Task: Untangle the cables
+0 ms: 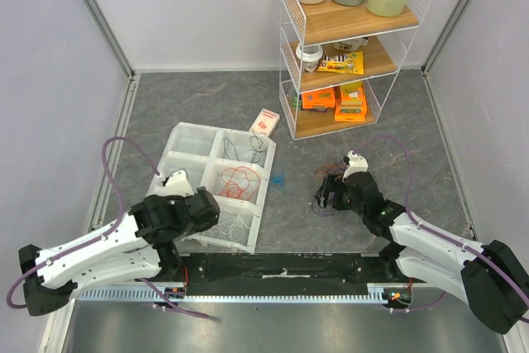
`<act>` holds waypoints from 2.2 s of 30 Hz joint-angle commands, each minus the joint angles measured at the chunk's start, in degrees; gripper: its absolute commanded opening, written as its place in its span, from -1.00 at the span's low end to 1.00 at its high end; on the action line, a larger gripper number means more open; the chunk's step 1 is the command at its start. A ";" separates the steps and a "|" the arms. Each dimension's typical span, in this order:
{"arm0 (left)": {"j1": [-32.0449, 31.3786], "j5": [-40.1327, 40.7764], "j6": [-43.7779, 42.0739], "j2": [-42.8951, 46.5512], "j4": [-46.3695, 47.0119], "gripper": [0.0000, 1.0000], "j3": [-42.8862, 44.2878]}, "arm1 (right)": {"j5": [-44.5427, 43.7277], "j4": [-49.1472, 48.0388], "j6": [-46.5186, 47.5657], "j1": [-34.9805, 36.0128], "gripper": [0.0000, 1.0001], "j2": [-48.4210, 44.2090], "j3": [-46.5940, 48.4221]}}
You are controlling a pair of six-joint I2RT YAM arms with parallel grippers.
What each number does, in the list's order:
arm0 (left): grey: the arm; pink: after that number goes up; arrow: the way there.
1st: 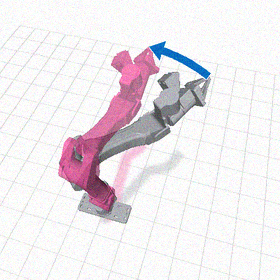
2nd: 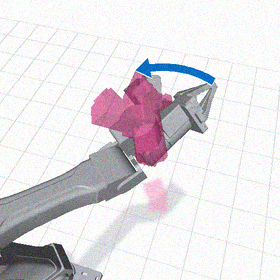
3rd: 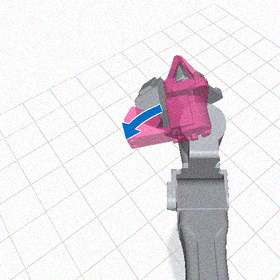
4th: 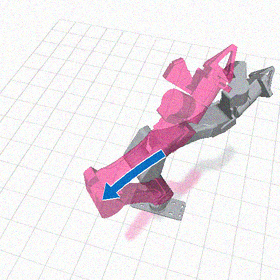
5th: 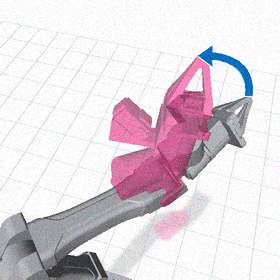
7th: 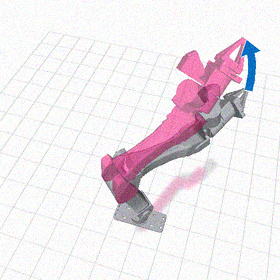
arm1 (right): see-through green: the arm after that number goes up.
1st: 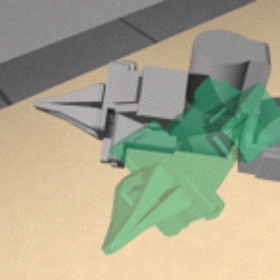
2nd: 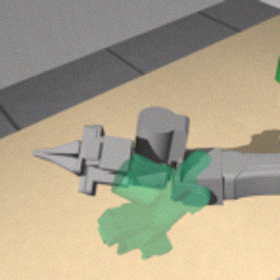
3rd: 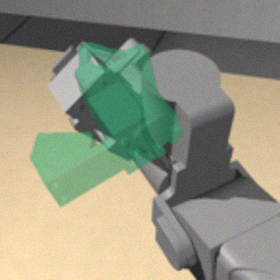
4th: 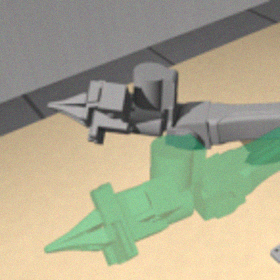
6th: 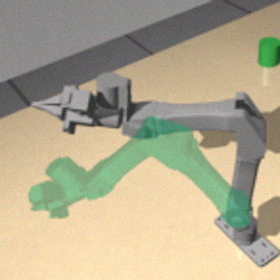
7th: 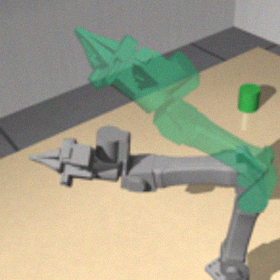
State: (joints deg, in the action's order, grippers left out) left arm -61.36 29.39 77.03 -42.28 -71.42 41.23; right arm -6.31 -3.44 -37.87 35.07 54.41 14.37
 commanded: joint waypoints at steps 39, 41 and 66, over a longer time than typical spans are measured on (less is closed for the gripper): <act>0.19 -11.04 -39.77 -2.15 40.68 0.16 9.63 | 0.77 -1.57 0.95 0.00 0.84 0.08 -0.04; 0.45 -10.31 -41.69 -7.88 40.91 0.17 12.19 | 0.94 -1.65 0.87 0.00 0.84 -0.45 -0.39; 9.16 -29.57 -50.30 -43.56 54.98 0.27 16.94 | 2.00 -1.92 1.22 -0.09 0.85 -2.65 -1.28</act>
State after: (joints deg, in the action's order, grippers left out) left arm -53.47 1.32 32.73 -79.15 -21.37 52.71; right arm -4.71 -4.25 -37.30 35.07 52.69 13.63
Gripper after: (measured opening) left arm 0.630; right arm 0.924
